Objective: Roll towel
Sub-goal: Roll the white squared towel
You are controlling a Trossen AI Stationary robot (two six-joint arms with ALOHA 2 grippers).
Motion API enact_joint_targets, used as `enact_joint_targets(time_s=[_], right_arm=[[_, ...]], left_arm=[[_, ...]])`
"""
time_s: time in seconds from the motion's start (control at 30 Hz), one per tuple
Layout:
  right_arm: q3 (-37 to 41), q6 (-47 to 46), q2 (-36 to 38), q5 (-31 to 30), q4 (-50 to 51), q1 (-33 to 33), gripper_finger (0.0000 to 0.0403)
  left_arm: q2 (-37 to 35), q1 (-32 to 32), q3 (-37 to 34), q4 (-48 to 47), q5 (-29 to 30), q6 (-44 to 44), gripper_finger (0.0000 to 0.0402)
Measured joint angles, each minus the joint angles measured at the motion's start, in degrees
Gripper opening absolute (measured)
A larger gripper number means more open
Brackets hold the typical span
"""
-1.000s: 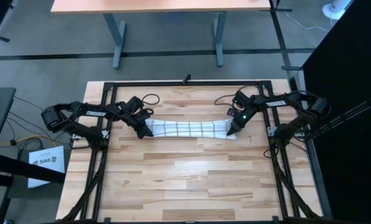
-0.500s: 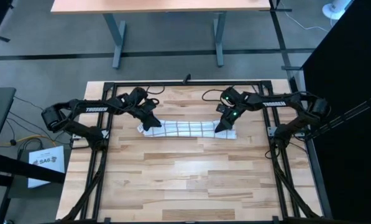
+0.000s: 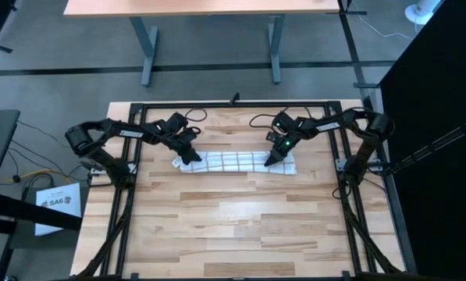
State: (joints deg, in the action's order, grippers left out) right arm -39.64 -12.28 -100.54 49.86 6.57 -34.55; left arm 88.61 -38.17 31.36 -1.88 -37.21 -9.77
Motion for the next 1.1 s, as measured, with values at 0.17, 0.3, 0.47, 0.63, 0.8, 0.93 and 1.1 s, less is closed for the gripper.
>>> enact_joint_targets(time_s=[0.17, 0.3, 0.47, 0.63, 0.8, 0.93, 1.1], right_arm=[[0.0, 4.1, -0.2, 0.2, 4.3, -1.4, 0.0117], [0.0, 6.7, 0.0, 0.7, 7.4, -3.2, 0.0117], [0.0, 12.6, 0.1, 0.8, 14.0, -4.9, 0.0117], [0.0, 16.2, 0.2, 1.1, 18.9, -6.1, 0.0117], [0.1, 11.1, 5.3, -0.2, 17.6, -5.4, 0.0117], [-2.9, 4.0, 11.7, 1.0, 7.4, -1.5, 0.0117], [-7.7, -2.0, 10.9, 1.5, 2.6, 3.7, 0.0117]], left_arm=[[2.3, -0.2, -1.6, 1.3, -1.3, 1.2, 0.0137], [2.2, -0.6, -2.4, 1.3, -1.3, 1.9, 0.0137], [2.2, -2.5, -2.5, 1.1, -1.4, 2.0, 0.0137], [2.2, -3.6, -2.6, 1.1, -2.0, 1.9, 0.0137], [0.2, -3.4, -2.3, 2.4, -5.4, -3.4, 0.0137], [-4.2, -1.6, 0.8, 3.5, -6.4, -6.9, 0.0137], [-7.7, 1.2, 6.0, 4.1, -6.8, -12.5, 0.0137]])
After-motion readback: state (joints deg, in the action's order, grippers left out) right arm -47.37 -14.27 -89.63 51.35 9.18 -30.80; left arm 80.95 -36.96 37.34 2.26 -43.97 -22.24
